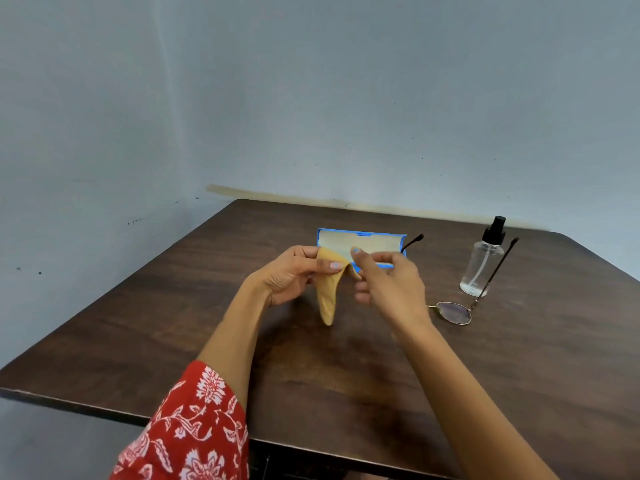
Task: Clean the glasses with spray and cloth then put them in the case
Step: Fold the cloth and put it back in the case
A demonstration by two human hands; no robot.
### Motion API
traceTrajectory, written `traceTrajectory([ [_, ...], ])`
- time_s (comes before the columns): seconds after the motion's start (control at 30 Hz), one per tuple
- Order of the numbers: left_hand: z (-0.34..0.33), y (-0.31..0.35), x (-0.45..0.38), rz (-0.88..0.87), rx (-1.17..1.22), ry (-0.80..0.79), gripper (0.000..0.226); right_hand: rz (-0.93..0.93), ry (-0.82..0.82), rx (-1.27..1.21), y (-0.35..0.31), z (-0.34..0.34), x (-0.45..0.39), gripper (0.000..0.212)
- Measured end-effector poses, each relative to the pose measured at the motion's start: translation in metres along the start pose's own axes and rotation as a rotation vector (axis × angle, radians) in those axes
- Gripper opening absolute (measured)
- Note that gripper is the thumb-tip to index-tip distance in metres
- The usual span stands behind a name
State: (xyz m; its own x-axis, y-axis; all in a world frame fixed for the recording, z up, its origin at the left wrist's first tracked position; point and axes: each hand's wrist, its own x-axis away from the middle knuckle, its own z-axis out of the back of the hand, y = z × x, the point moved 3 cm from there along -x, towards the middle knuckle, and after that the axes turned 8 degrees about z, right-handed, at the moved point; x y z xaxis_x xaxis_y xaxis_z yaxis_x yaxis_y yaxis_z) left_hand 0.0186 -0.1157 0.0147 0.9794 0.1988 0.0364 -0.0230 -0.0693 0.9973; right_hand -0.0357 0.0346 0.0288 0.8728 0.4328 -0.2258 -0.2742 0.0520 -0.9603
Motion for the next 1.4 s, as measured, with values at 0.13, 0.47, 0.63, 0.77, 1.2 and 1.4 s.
traceTrajectory([
  [0.13,-0.002,0.001,0.002,0.029,-0.021,-0.031,0.011,-0.415,-0.217,-0.251,0.011,-0.008,0.009,0.067],
  [0.47,0.01,-0.001,0.008,0.195,-0.159,-0.072,0.01,-0.531,-0.32,-0.447,0.011,-0.015,-0.003,0.014],
  [0.63,0.031,0.001,0.016,0.295,-0.25,-0.058,0.008,-0.512,-0.301,-0.397,0.01,-0.019,-0.007,0.02],
  [0.77,0.049,0.003,0.027,0.398,-0.338,-0.083,0.008,-0.462,-0.256,-0.363,0.014,-0.02,-0.014,0.019],
  [1.2,0.064,0.003,0.001,0.27,0.093,0.448,0.017,-0.216,0.366,-0.139,0.03,-0.05,-0.037,0.007],
  [1.4,0.043,-0.005,-0.032,0.263,0.172,0.735,0.012,-0.143,0.615,-0.098,0.034,-0.058,-0.047,0.026],
])
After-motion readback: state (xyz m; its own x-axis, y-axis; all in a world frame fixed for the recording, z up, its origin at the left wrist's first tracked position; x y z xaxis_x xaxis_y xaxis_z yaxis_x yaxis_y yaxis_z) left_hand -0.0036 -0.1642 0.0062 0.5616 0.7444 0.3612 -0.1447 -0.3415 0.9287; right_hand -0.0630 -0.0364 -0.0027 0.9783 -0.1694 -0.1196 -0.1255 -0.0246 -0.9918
